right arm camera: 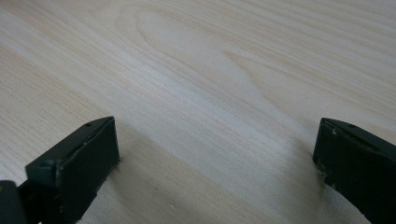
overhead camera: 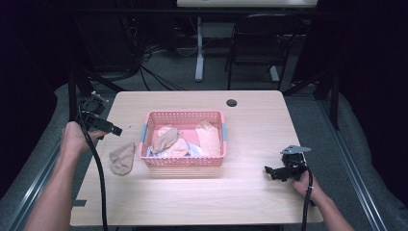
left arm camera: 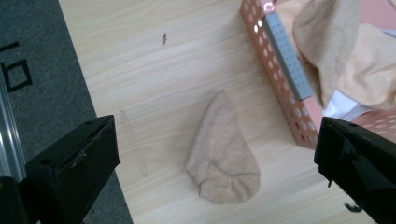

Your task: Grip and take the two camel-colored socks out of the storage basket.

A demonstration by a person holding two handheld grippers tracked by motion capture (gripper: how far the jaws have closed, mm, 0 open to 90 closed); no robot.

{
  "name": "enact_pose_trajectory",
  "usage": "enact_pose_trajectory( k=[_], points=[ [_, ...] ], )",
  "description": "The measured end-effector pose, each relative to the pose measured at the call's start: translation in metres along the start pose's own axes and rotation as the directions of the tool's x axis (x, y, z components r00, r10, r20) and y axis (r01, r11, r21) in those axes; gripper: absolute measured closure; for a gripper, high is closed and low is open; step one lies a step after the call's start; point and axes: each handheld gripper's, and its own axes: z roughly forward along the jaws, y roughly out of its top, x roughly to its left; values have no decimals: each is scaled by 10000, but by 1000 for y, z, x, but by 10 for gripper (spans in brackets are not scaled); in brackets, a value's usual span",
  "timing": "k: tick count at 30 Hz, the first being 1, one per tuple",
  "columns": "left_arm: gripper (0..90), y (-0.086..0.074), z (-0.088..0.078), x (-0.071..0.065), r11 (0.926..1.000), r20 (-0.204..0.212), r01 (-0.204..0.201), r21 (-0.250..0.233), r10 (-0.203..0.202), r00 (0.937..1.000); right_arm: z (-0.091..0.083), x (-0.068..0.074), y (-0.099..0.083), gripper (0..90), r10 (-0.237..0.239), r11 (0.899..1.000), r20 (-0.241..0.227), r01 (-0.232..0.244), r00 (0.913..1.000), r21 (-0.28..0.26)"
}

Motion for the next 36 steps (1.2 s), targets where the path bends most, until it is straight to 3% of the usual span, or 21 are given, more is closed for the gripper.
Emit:
enact_pose_trajectory(
  k=[19, 22, 36],
  points=[
    [0, 33, 10, -40, 9938, 290, -1102, -145, 1106, 9934, 0, 0, 0, 0, 22, 10000, 10, -22, 10000, -13],
    [4, 36, 14, -46, 9934, 473, -1135, -146, 1140, 9924, 0, 0, 0, 0, -11, 10000, 33, 11, 10000, 35],
    [22, 50, 43, -77, 9823, 1189, -1873, -71, 1868, 9752, 0, 0, 0, 0, -27, 10000, 26, 27, 10000, 25]
  ],
)
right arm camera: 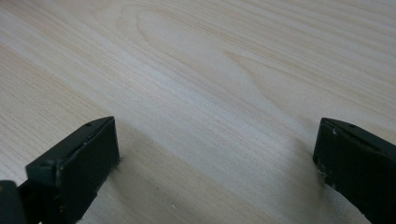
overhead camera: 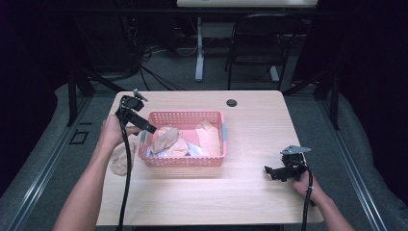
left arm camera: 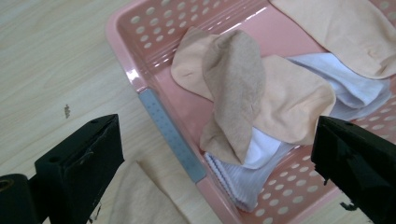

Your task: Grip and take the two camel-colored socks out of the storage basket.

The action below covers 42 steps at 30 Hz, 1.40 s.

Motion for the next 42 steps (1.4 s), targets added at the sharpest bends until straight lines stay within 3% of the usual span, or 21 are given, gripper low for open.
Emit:
enact_pose_trajectory(
  k=[10, 21, 33, 42],
  points=[
    [23, 3, 28, -12, 9993, 453, -289, 219, 279, 9986, 0, 1, 0, 0, 35, 10000, -55, -35, 10000, -55],
    [57, 3, 50, -22, 9977, 434, -593, 330, 579, 9974, 0, 1, 0, 0, 36, 10000, -59, -36, 10000, -67],
    [219, -2, 75, -25, 9984, 250, -548, 113, 545, 9982, 0, 1, 0, 0, 31, 10000, -58, -31, 10000, -65],
    [327, -6, 85, -23, 9979, 160, -415, 495, 408, 9990, 0, 1, 0, 0, 39, 10000, -60, -39, 10000, -74]
  ],
)
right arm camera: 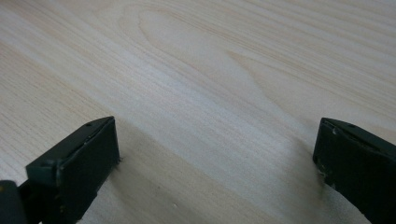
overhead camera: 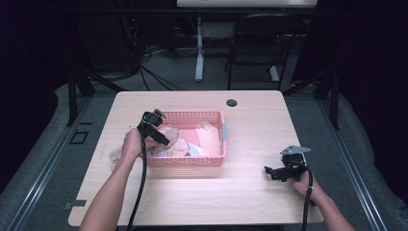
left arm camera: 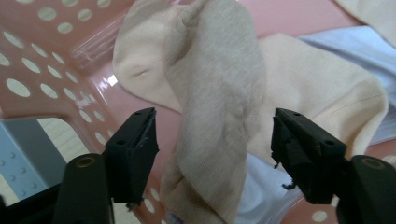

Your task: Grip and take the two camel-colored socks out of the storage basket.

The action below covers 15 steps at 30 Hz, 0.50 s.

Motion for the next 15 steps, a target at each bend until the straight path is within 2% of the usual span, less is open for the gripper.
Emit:
enact_pose_trajectory(
  k=[4, 6, 7, 11, 15],
  points=[
    [433, -1, 3, 0, 9997, 4, 118, 218, -118, 9999, 0, 0, 0, 0, -5, 10000, 3, 5, 10000, 4],
    [517, -2, 5, -1, 9995, -37, 150, 293, -149, 9999, 0, 0, 0, 0, -1, 10000, -1, 1, 10000, 4],
    [592, -2, 6, -1, 9994, 19, 135, 326, -136, 9999, 0, 0, 0, 0, -2, 10000, 0, 2, 10000, 3],
    [745, -2, 4, -3, 9995, 192, -31, 323, 25, 9998, 0, 0, 0, 0, -1, 10000, 2, 1, 10000, -1],
    [807, -1, -2, -4, 9996, 306, -179, 215, 172, 9994, 0, 0, 0, 0, -1, 10000, 2, 1, 10000, 2]
  ],
)
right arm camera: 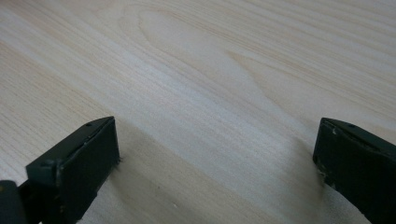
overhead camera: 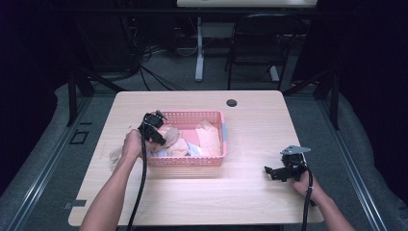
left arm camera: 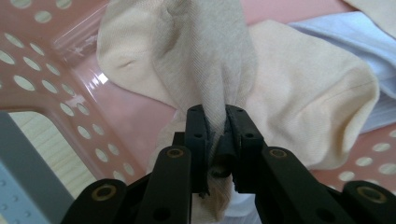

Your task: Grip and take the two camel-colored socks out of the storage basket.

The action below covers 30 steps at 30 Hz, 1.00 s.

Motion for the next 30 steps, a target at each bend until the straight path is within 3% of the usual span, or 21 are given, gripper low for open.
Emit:
enact_pose_trajectory(
  k=[8, 15, 30],
  points=[
    [829, 3, -19, 1, 9994, 47, -212, -276, 214, 9998, 0, 0, 0, 0, 1, 10000, 1, -1, 10000, -2],
    [832, 7, -40, 6, 9986, 66, -94, -522, 98, 9999, 0, 0, 0, 0, 2, 10000, -1, -2, 10000, -5],
    [833, 18, -84, 9, 9941, -28, -272, -1050, 271, 9996, 0, 0, 0, 0, 3, 10000, -2, -3, 10000, -8]
  ],
)
